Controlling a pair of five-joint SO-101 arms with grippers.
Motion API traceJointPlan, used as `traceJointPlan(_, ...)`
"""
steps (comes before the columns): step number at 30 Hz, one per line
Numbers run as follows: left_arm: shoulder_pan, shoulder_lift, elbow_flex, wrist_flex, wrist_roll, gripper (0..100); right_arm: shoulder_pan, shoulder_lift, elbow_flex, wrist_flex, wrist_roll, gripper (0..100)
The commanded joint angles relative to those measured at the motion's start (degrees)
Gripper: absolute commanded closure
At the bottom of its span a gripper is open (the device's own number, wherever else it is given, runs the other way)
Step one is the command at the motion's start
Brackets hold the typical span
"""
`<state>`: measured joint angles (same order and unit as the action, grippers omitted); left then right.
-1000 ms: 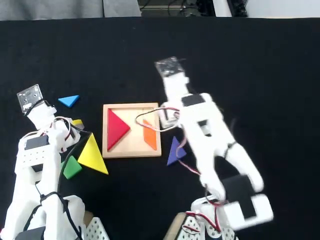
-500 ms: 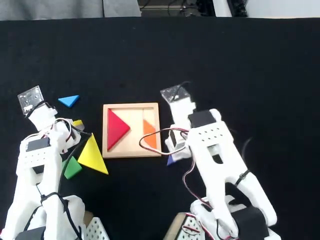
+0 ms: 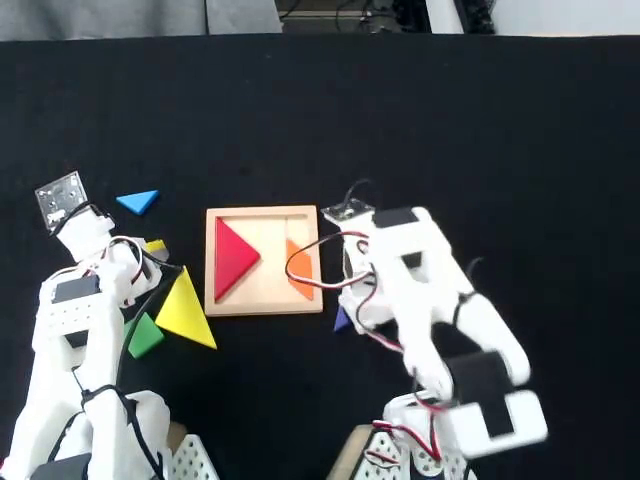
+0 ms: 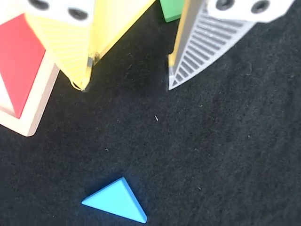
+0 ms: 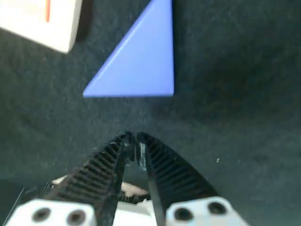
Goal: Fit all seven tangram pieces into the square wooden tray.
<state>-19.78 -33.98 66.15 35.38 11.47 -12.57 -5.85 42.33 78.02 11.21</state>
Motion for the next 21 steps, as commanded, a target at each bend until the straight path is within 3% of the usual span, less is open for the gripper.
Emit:
traceJointPlan(1, 0.0, -1.2, -0.4, -0.6, -0.2, 74, 1.5, 4.4, -5.1, -3.9, 0.4, 97.7)
traceJointPlan(10, 0.0, -1.2, -0.2, -0.5, -0.2, 74, 7.0, 13.7, -16.0, -6.5, 0.4, 97.7)
traceJointPlan(21, 0.0, -1.2, -0.2, -0.5, -0.2, 74, 2.5, 18.7, -25.8, -9.1, -0.2, 97.8)
